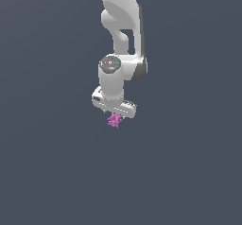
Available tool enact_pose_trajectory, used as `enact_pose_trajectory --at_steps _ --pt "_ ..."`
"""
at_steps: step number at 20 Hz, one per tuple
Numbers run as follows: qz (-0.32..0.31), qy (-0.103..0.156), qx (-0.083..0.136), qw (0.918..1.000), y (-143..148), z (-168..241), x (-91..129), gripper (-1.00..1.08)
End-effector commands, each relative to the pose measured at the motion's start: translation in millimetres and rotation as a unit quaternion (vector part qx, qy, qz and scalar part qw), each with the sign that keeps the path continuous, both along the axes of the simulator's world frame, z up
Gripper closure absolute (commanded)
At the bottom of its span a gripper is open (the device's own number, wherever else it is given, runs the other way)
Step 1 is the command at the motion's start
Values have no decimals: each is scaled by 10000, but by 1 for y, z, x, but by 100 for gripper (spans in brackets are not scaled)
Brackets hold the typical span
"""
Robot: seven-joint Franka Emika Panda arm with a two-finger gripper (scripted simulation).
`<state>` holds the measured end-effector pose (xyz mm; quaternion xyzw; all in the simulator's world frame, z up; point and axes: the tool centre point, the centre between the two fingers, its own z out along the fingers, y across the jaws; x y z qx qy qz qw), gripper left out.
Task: Pick up the object and move it to a goal position.
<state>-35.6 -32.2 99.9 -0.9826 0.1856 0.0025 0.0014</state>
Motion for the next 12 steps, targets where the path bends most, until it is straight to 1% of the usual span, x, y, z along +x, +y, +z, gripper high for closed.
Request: enact_pose_trajectory --at_steps 1,6,12 --pt "-153 -13 -10 9999 -1 -5 -3 -92" --pt "-283 -22 -19 9996 -2 -9 -7 -92" --pt "-267 -18 -18 9996 -2 -14 -7 -92"
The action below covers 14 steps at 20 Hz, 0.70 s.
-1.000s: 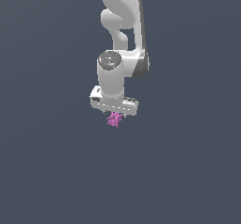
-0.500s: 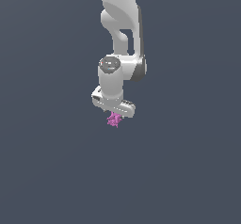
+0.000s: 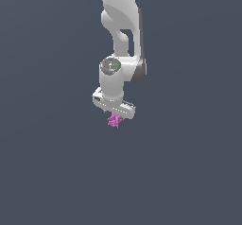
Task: Pick up the object and move it to a goal position.
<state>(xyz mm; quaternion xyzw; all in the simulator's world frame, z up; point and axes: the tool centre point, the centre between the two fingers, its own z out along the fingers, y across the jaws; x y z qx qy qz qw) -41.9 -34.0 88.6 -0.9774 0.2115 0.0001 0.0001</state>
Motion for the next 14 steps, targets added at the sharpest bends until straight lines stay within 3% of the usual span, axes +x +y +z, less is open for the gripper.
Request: enact_pose_trajectory --at_steps 1,14 --pt "-2 4 0 10000 0 -6 0 -92" --pt "-22 0 -2 10000 0 -48 -1 -92"
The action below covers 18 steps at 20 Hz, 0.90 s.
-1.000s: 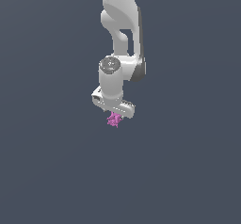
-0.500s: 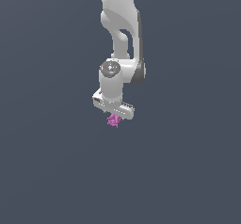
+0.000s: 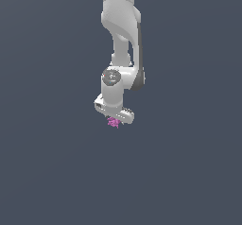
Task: Pick up the object and move it to a goal position.
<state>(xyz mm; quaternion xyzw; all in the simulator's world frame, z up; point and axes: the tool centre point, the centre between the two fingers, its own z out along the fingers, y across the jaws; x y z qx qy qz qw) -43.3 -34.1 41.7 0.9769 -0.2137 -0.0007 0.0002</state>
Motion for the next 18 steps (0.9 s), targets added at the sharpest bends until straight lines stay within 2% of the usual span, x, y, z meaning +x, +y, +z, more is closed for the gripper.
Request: enact_pose_trajectory --at_steps 1,12,18 --pt "0 -7 0 10000 0 -1 1 108" --pt "0 -13 1 10000 0 0 1 108" --pt "0 -13 1 10000 -9 11 -4 108"
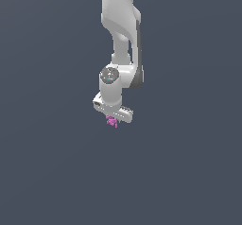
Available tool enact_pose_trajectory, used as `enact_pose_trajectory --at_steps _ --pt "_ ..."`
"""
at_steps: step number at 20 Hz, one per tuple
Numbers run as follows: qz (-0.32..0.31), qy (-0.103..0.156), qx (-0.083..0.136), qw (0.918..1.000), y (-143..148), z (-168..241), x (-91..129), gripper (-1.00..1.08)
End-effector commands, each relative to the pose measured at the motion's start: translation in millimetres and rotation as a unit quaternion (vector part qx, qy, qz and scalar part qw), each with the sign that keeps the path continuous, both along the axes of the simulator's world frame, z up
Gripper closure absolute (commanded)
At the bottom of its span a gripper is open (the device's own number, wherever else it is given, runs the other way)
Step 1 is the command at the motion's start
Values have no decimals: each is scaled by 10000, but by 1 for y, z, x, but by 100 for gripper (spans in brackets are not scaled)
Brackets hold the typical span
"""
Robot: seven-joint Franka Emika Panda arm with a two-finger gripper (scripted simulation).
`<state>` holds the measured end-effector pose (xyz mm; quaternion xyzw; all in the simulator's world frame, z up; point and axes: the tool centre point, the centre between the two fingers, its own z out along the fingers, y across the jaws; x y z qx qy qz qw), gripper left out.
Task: Pick up the object and move it to a goal position.
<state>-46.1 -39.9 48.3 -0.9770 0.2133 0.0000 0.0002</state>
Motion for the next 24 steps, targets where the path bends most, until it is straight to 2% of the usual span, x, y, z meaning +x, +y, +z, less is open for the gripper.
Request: enact_pose_trajectory --at_steps 1,15,24 --pt "-4 -5 -1 10000 -6 7 -3 108" --pt "-6 -2 5 10000 -75 86 -36 108" --pt "-6 0 0 10000 -91 104 -41 108"
